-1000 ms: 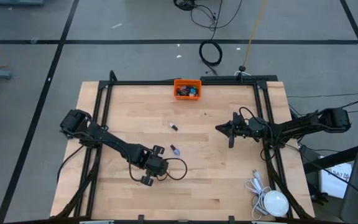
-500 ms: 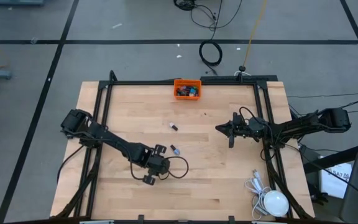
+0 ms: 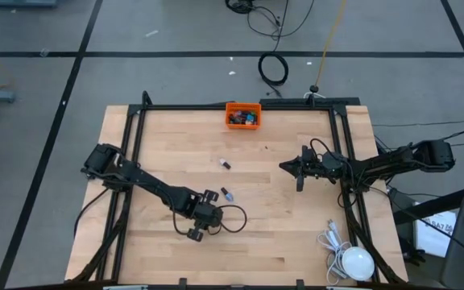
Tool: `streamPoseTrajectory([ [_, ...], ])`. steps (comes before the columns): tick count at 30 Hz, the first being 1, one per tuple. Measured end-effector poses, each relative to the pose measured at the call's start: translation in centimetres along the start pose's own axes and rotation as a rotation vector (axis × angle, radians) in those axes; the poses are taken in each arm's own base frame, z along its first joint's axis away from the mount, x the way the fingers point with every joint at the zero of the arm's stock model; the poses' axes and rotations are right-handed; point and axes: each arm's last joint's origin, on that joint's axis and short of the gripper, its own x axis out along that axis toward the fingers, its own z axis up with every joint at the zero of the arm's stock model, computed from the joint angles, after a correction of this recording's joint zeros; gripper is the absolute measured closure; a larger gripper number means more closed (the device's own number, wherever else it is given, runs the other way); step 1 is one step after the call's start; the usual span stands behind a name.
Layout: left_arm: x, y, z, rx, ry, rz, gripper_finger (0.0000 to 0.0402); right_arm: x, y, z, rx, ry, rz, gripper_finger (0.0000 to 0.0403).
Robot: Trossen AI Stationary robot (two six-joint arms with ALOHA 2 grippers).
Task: Pick & Place Nail Polish
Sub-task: Put the light pink nail polish bottle into the basket
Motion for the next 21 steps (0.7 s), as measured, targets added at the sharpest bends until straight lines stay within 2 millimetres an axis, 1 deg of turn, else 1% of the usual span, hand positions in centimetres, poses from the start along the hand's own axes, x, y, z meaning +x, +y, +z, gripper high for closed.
streamPoseTrajectory([
  [8, 0.3, 0.2, -0.2, -0.03, 0.023, -0.002, 0.0286, 0.0, 0.0, 0.0, 0.0, -0.002, 0.001, 0.0403],
  [10, 0.3, 0.4, -0.3, -0.056, 0.029, -0.006, 0.0303, 0.0, 0.0, 0.0, 0.0, -0.001, 0.001, 0.0403],
  [14, 0.4, 1.2, -0.4, -0.159, 0.034, -0.025, 0.0367, 0.0, 0.0, 0.0, 0.0, -0.002, 0.0, 0.0403],
  [17, 0.3, 1.9, -0.4, -0.212, 0.033, -0.048, 0.0369, 0.0, 0.0, 0.0, 0.0, -0.002, 0.0, 0.0403],
  [21, -0.8, 2.7, -0.3, -0.256, -0.001, -0.026, 0.0369, 0.0, 0.0, 0.0, 0.0, -0.001, 0.0, 0.0403],
])
